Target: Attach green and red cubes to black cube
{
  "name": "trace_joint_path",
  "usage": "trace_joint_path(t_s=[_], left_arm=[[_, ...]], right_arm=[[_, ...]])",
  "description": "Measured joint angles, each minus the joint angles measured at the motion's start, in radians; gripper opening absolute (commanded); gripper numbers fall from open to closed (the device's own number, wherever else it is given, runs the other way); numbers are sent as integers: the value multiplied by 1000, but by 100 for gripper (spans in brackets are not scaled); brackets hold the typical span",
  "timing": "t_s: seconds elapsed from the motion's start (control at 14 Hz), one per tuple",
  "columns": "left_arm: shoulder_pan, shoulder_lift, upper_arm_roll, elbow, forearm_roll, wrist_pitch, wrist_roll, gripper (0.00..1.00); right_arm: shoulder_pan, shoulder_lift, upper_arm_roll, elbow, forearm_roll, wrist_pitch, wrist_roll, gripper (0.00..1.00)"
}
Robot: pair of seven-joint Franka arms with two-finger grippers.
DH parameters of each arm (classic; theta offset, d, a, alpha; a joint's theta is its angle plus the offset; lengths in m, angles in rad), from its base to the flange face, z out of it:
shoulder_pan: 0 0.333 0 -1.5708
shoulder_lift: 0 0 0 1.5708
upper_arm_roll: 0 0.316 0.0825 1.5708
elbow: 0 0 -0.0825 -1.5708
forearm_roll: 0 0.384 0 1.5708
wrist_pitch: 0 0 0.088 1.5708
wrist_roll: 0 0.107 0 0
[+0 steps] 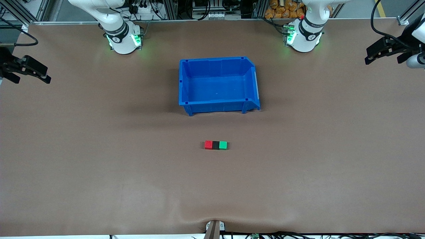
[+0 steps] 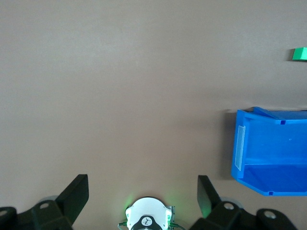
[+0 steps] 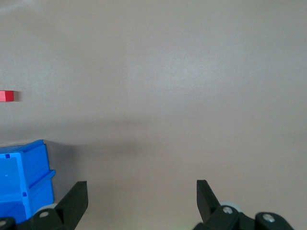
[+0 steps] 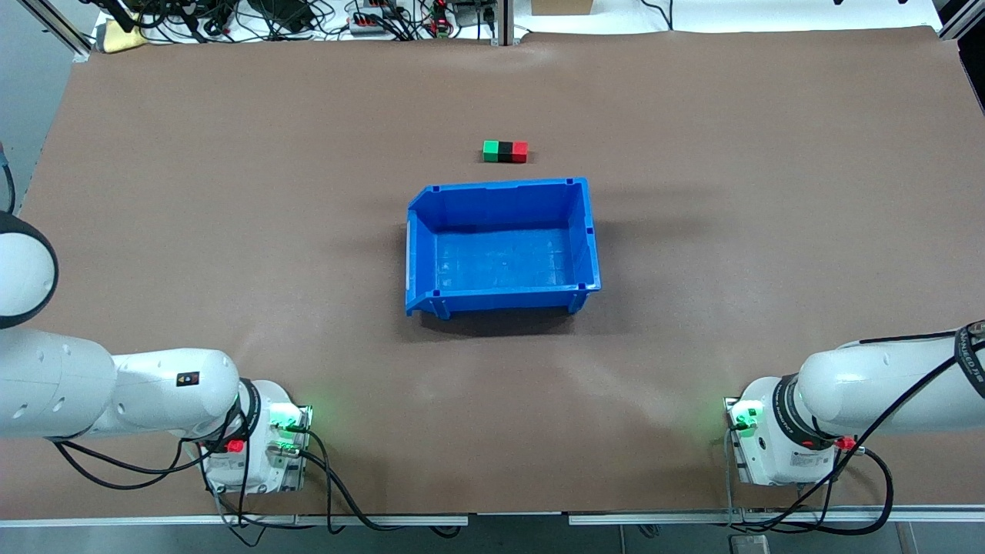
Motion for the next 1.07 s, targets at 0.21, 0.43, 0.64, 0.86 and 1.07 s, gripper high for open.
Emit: trace_joint_path(t_s=[0.21,0.43,0.64,0.86,1.07], left_arm=[[-3,10,-4,0,-5,0,0,100],[-4,15,-7,0,-9,0,-5,100],[-4,15,-7,2,-10,0,-6,100],[-4,15,-7,15,-13,0,-7,100],[-3,15,-6,21,-13,0,-7,100]], right_arm=[[0,0,1,0,1,-2,-2,100],[-1,0,1,0,2,-5,-3,100],[-1,0,1,0,2,-9,-3,100],[-1,0,1,0,2,-15,-3,100],[-1,0,1,0,2,-26,-3,100]])
